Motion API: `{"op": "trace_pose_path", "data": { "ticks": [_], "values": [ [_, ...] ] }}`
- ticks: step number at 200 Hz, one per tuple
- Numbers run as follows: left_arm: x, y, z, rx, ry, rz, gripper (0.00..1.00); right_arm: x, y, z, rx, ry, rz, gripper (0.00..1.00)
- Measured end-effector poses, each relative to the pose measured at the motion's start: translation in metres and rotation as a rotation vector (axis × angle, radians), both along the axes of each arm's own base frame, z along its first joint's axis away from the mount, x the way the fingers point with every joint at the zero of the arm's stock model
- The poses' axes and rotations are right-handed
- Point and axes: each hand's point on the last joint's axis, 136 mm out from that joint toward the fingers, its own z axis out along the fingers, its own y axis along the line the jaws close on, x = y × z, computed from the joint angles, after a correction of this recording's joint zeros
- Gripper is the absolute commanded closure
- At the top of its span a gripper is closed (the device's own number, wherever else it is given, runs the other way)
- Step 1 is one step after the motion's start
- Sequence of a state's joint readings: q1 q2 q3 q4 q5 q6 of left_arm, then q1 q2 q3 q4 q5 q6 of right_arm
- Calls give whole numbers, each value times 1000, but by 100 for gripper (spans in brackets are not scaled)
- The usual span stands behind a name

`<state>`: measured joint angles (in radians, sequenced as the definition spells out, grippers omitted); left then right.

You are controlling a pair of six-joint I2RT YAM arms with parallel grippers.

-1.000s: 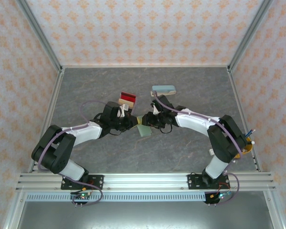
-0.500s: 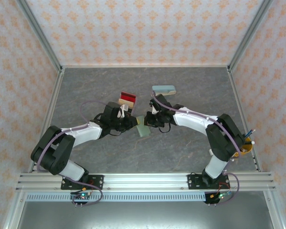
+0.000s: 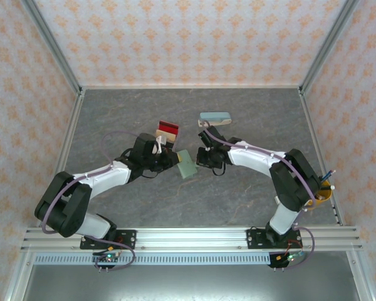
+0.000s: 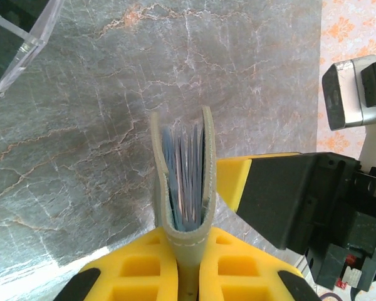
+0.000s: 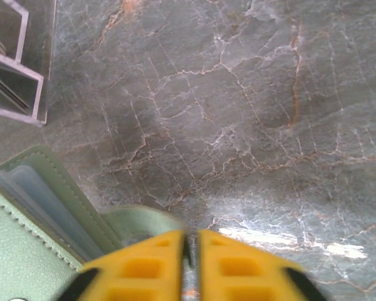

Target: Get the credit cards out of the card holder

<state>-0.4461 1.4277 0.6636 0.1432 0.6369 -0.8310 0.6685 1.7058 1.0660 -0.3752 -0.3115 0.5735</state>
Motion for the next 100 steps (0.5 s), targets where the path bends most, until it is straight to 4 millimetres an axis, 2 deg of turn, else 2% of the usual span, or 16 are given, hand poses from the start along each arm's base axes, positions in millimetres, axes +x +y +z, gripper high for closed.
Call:
{"op": "trace_pose_path", "data": {
  "ticks": [40,63,100],
  "values": [
    [0,0,-3,24,8,-13,100,-1,8,-7,19,37,16,69],
    [0,0,-12,35,31,-13,100,-4,14,-17,30,74,34,76],
    [0,1,-29,51,75,-10,100,-7,20,-24,49,99,61,79]
  ]
}}
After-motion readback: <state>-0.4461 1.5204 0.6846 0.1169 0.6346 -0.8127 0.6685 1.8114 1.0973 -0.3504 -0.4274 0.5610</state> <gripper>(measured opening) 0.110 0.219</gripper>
